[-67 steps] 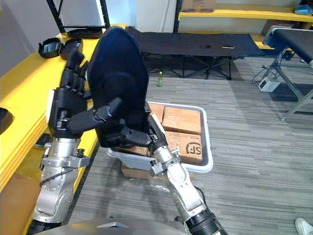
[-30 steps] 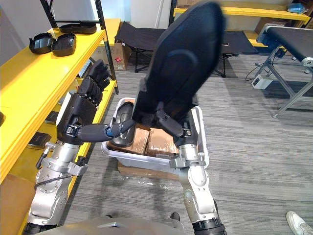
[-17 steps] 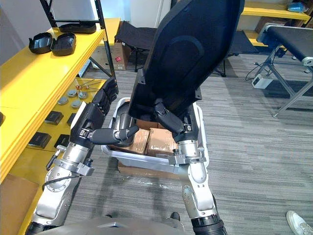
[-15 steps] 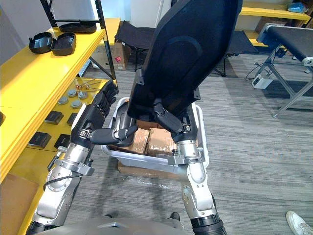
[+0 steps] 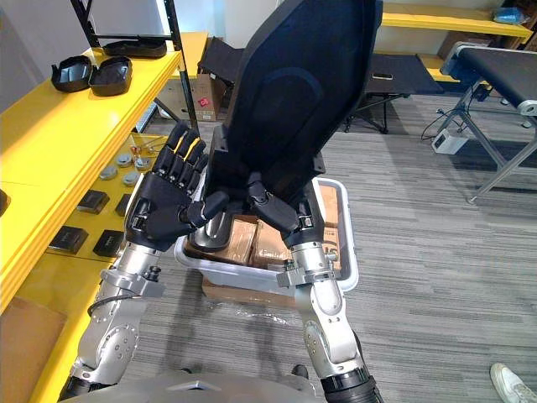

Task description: Walk over and take three plastic housings, then place them on the shelf

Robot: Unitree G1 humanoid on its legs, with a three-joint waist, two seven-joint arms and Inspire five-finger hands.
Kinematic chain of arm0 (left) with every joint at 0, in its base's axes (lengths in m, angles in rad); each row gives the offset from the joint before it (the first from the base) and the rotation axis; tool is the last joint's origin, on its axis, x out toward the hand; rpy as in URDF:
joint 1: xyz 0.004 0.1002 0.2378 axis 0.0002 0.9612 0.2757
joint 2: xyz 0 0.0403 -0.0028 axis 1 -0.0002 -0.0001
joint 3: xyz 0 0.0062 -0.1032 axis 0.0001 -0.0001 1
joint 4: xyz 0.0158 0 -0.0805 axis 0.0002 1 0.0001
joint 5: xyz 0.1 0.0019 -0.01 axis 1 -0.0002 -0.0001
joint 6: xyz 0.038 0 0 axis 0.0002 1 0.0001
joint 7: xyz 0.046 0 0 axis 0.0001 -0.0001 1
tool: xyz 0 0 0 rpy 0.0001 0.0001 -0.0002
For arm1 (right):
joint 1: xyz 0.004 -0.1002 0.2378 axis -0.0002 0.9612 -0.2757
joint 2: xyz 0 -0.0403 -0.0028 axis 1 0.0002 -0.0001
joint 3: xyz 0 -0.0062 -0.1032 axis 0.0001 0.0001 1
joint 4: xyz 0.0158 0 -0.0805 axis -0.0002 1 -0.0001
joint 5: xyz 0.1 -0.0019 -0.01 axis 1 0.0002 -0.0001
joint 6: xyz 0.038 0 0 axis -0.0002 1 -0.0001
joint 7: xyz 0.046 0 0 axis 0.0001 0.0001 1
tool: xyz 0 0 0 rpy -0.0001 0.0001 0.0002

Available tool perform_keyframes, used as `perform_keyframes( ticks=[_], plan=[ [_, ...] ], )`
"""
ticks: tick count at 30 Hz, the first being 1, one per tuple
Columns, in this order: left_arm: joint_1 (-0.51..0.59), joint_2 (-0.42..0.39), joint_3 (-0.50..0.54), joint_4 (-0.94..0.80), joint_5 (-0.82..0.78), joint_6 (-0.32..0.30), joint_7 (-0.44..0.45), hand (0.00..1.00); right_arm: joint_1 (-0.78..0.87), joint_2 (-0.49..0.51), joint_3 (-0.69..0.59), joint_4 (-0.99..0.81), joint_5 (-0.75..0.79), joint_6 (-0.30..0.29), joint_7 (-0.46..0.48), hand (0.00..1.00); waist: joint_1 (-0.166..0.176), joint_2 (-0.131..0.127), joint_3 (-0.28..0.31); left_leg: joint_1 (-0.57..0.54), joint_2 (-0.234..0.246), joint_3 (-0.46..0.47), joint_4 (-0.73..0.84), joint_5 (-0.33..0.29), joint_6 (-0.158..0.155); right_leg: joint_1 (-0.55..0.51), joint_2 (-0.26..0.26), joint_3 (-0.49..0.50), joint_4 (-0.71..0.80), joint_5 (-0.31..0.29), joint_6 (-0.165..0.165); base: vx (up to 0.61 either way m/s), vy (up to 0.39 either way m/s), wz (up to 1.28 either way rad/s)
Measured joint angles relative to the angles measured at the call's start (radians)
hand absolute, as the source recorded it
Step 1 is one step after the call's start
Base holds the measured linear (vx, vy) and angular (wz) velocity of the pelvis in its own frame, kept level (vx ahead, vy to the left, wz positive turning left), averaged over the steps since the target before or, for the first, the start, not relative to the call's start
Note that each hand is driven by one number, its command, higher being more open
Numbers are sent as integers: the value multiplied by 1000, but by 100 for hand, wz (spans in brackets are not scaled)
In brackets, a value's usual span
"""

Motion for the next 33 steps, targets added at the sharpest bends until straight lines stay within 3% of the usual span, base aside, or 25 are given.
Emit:
perform_keyframes(
  ticks=[19, 33],
  plan=[
    [-14, 0, 14, -67, 135, 1, -51, 100, 0, -2, 32, 1, -4, 38, 39, 0, -16, -6, 4, 7, 0, 3, -2, 0, 0, 4, 0, 1, 0, 0, 0, 0, 0, 0],
    [-26, -1, 17, -73, 120, 1, 114, 100, 0, -15, 133, 4, -40, 140, 36, 0, -11, -7, 2, 8, 0, -14, 0, 3, 0, 18, 0, -15, 0, 0, 0, 0, 0, 3]
  ],
)
